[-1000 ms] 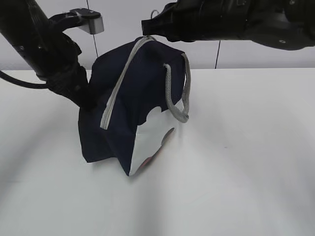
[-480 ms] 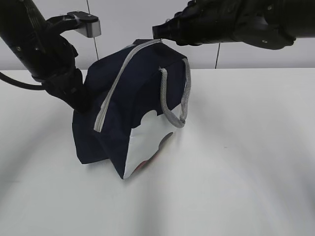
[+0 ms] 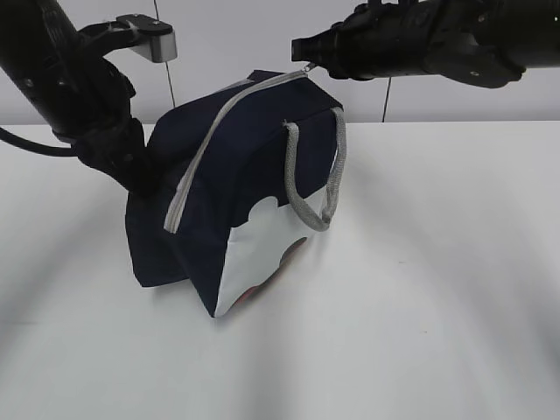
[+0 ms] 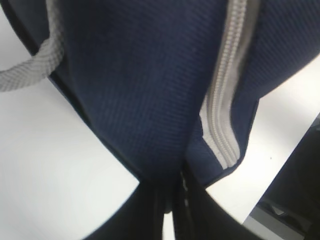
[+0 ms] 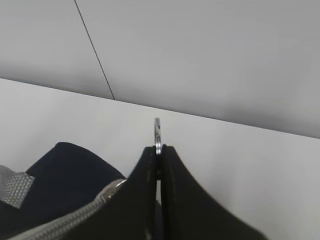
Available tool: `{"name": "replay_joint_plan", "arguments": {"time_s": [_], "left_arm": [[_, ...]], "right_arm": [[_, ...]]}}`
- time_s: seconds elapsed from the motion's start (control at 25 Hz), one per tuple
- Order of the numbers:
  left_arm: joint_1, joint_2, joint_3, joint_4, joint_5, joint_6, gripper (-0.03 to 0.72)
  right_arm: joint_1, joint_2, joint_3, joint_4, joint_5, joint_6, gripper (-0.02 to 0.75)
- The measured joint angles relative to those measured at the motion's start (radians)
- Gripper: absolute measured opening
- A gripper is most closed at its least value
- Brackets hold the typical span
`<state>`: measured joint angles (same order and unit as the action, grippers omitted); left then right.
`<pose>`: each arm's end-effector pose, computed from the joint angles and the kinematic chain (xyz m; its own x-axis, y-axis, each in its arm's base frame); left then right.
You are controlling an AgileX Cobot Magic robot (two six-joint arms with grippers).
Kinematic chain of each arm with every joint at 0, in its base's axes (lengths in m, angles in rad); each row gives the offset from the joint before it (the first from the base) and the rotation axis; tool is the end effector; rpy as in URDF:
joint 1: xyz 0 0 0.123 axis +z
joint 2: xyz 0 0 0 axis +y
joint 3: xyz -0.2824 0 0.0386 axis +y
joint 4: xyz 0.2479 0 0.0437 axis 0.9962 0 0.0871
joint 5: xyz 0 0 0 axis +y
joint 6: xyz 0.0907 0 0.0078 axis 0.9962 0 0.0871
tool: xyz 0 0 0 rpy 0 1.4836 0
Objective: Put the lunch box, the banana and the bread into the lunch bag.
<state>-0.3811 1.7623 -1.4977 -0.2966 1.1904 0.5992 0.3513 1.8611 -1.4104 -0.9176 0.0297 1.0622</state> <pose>0.3261 -0.1573 0.2847 -0.6083 0.7283 -0.3155 0.7882 0.6009 -0.1329 0.4181 0.1508 0.2799 -0.3926 0.0097 -0.9196 -0.2696 0.9548 0.1252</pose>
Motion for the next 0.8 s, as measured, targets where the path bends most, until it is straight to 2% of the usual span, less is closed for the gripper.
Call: {"name": "replay_joint_plan", "arguments": {"time_s": [0.16, 0.24, 0.32, 0.48, 0.56, 0.8], "left_arm": [[0.0, -0.003, 0.0, 0.006, 0.005, -0.077, 0.016], [0.0, -0.008, -0.004, 0.01, 0.011, -0.129, 0.054], [0.0, -0.008, -0.032, 0.016, 0.027, -0.173, 0.121], [0.0, -0.008, -0.11, 0.018, 0.037, -0.232, 0.312], [0.0, -0.008, -0.147, 0.018, 0.037, -0.241, 0.372], [0.0, -0.004, -0.239, 0.004, 0.038, -0.247, 0.411]], "right_arm": [[0.004, 0.0, 0.0, -0.002, -0.016, 0.067, -0.001], [0.018, 0.0, 0.0, -0.002, -0.016, 0.085, -0.001], [0.033, 0.0, 0.0, -0.002, -0.018, 0.105, -0.001], [0.05, 0.0, 0.0, -0.005, -0.049, 0.177, -0.001], [0.053, 0.0, 0.0, -0.012, -0.071, 0.219, -0.001], [0.053, 0.0, 0.0, -0.121, -0.116, 0.383, -0.001]]}}
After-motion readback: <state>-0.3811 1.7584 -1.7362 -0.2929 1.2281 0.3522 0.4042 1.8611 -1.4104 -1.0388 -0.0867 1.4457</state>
